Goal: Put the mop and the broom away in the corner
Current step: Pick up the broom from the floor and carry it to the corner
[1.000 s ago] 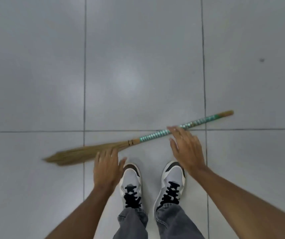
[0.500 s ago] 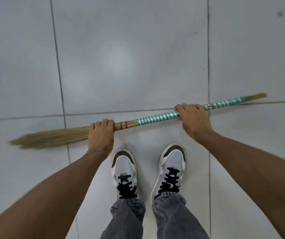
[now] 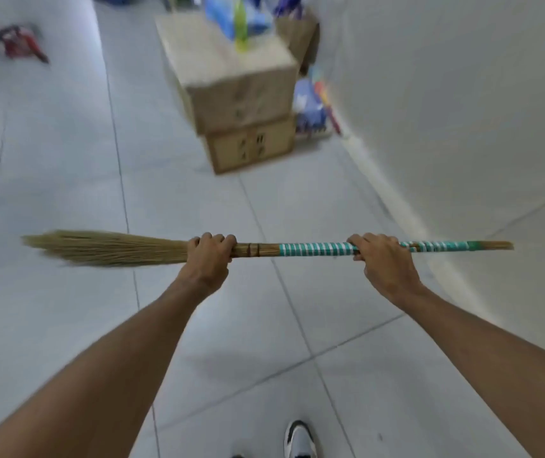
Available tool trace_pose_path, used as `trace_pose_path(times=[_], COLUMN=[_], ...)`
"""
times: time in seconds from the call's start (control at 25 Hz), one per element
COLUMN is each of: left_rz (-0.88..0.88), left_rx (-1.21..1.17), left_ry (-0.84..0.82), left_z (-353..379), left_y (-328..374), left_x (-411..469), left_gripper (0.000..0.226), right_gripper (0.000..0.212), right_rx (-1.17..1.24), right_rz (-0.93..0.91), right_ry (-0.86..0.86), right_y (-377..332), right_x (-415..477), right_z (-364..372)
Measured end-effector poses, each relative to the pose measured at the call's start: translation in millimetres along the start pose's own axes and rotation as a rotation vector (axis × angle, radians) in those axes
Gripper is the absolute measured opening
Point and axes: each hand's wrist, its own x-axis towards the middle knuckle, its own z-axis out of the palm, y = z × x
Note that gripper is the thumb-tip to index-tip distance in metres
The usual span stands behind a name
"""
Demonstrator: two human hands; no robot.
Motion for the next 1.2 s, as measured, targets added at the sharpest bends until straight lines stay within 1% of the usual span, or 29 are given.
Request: trace_pose_path(times=[0.08, 0.2, 0.32, 0.4, 0.52, 0.6, 0.68, 0.72, 0.8, 0.84, 0.92, 1.08, 1.2], left_rz=[0.108, 0.302, 0.485, 0.623, 0.815, 0.959, 1.087, 1.172, 1.261, 1.323, 1.402, 1.498, 1.573], left_rx=[0.003, -0.020, -0.031, -0.022, -0.055, -0.073, -0.074, -0.074, -0.083, -0.084, -0.072, -0.054, -0.032], left_ry=[0.073, 0.160, 0.236, 0.253, 0.270, 0.287, 0.282, 0.279, 0.262, 0.252, 0.221, 0.094, -0.007], left_z=[-106.1, -234.2, -304.1, -318.8, -323.9, -323.2, -318.5, -311.0, -297.3, -286.0, -262.8, -207.4, -166.6], left_y=[52.3, 139.5, 225.6, 277.7, 355.1, 412.3, 454.5, 482.2, 511.0, 529.3, 552.0, 595.2, 623.5], left_x=[4.6, -9.5, -53.1, -88.4, -144.8, -194.3, -243.6, -277.2, -326.6, -361.7, -419.4, -536.4, -632.7], left_gripper=[0.034, 0.031, 0.029, 0.032, 0.034, 0.032, 0.031, 0.029, 0.026, 0.024, 0.021, 0.018, 0.019], right_gripper=[0.020, 0.025, 0.028, 0.030, 0.031, 0.031, 0.030, 0.029, 0.028, 0.027, 0.028, 0.032, 0.033], right_rx=[-0.014, -0.038, -0.069, -0.128, -0.200, -0.204, -0.214, -0.222, -0.210, -0.206, -0.182, -0.182, -0.167], right_rz=[0.099, 0.290, 0.494, 0.576, 0.727, 0.881, 0.986, 1.079, 1.162, 1.235, 1.326, 1.452, 1.566], right_ry=[0.098, 0.261, 0.416, 0.474, 0.493, 0.518, 0.552, 0.554, 0.566, 0.553, 0.530, 0.437, 0.419], right_y=[28.1, 61.7, 90.0, 103.4, 113.2, 109.7, 98.1, 88.6, 75.3, 63.4, 48.5, 13.8, -14.7], right_x=[-21.7, -83.0, -187.9, -265.8, -380.8, -466.1, -539.6, -589.1, -654.4, -697.3, -765.1, -900.7, -1005.1], right_z=[-113.6, -250.1, -338.5, -369.4, -399.7, -417.0, -425.2, -428.0, -424.6, -421.9, -413.0, -389.9, -371.2])
